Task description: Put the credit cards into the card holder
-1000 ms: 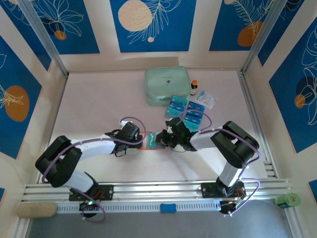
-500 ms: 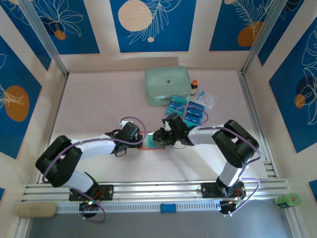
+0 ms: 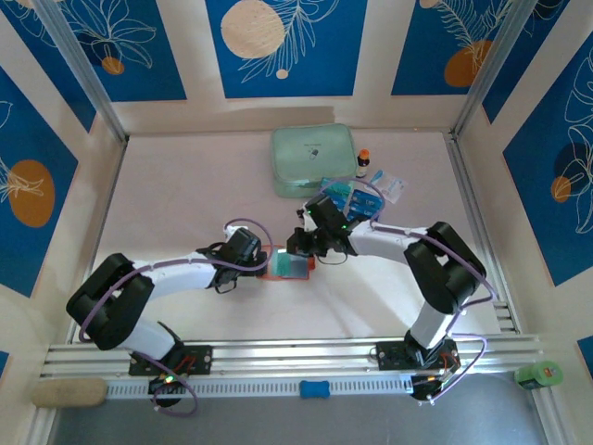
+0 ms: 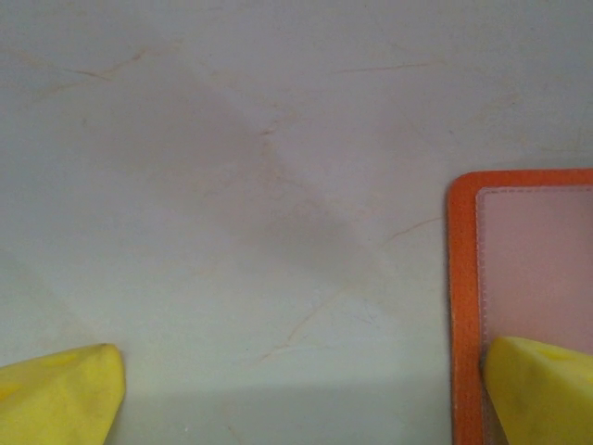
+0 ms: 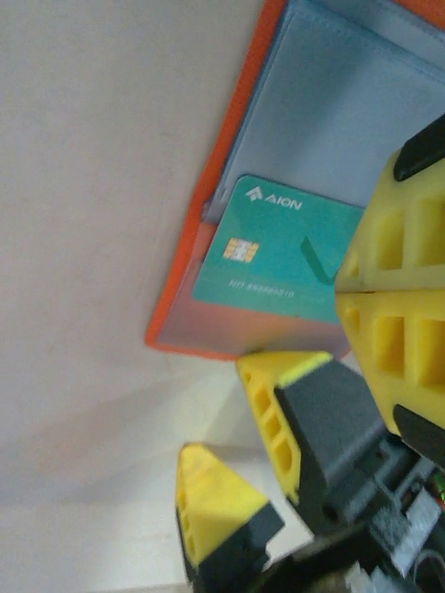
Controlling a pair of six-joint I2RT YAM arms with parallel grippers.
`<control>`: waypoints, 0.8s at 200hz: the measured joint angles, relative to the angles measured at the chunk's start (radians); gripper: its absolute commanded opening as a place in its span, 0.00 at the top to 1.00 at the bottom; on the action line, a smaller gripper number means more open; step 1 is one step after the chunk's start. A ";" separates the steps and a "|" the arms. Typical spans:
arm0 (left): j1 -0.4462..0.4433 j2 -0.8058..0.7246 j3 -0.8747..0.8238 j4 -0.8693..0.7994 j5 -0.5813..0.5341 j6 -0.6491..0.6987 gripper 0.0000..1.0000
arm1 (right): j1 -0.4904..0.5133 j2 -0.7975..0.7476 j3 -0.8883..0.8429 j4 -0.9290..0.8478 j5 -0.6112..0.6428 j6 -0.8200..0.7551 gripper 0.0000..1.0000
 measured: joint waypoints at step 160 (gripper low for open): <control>0.000 -0.051 -0.035 0.026 0.026 -0.008 0.00 | 0.079 0.172 0.139 -0.069 0.008 0.002 1.00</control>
